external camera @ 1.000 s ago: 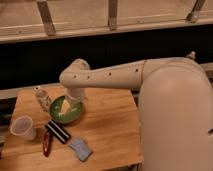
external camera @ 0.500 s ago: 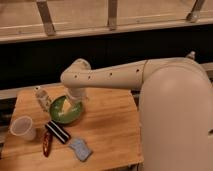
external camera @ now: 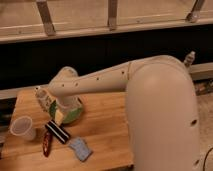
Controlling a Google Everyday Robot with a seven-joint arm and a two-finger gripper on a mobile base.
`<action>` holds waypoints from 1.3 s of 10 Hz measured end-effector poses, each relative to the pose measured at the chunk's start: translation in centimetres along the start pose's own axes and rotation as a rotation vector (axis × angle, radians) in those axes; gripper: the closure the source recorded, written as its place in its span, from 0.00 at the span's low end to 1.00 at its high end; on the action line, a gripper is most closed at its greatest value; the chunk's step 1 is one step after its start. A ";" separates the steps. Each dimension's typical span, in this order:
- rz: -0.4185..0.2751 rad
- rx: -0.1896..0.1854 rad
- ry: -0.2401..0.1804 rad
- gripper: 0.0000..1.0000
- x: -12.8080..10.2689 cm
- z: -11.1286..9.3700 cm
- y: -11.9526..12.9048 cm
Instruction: Place the eraser on the white sponge
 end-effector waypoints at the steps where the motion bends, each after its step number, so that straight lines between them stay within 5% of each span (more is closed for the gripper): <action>1: -0.026 0.004 0.014 0.20 0.3 0.5 1.8; 5: -0.049 -0.017 0.057 0.20 1.7 3.6 4.2; 13: 0.010 -0.056 0.142 0.20 2.9 8.0 3.8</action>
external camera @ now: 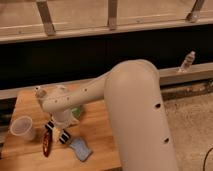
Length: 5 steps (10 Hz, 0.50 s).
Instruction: Place the eraser on the white sponge
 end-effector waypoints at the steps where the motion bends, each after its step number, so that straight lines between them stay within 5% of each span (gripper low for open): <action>1: 0.007 -0.005 0.007 0.20 0.0 0.5 -0.1; 5: -0.031 -0.029 0.015 0.20 -1.8 1.7 1.4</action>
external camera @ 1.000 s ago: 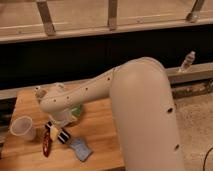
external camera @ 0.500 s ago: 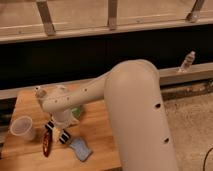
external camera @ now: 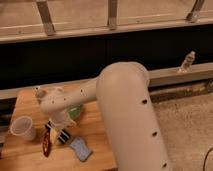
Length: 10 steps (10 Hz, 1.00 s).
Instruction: Place the eraser on the white sponge
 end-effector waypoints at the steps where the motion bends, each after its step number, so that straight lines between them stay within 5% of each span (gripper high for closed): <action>1: -0.014 -0.006 -0.004 0.20 -0.5 0.1 0.5; 10: -0.111 -0.004 -0.061 0.20 -6.1 0.3 2.9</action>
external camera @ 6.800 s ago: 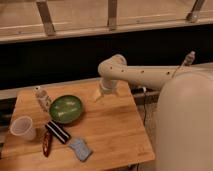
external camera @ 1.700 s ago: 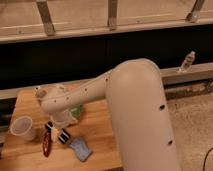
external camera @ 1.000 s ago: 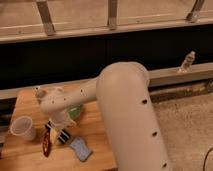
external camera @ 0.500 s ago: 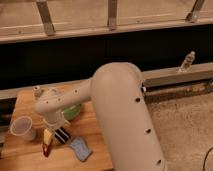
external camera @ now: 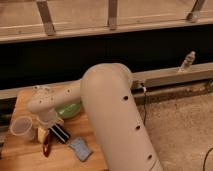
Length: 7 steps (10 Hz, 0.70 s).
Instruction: Place the eraser on the white sponge
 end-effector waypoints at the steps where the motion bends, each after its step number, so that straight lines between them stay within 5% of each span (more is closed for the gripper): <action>1: 0.009 0.008 -0.003 0.20 -0.1 -0.1 -0.9; 7: 0.110 0.035 -0.026 0.20 2.8 -1.7 -5.1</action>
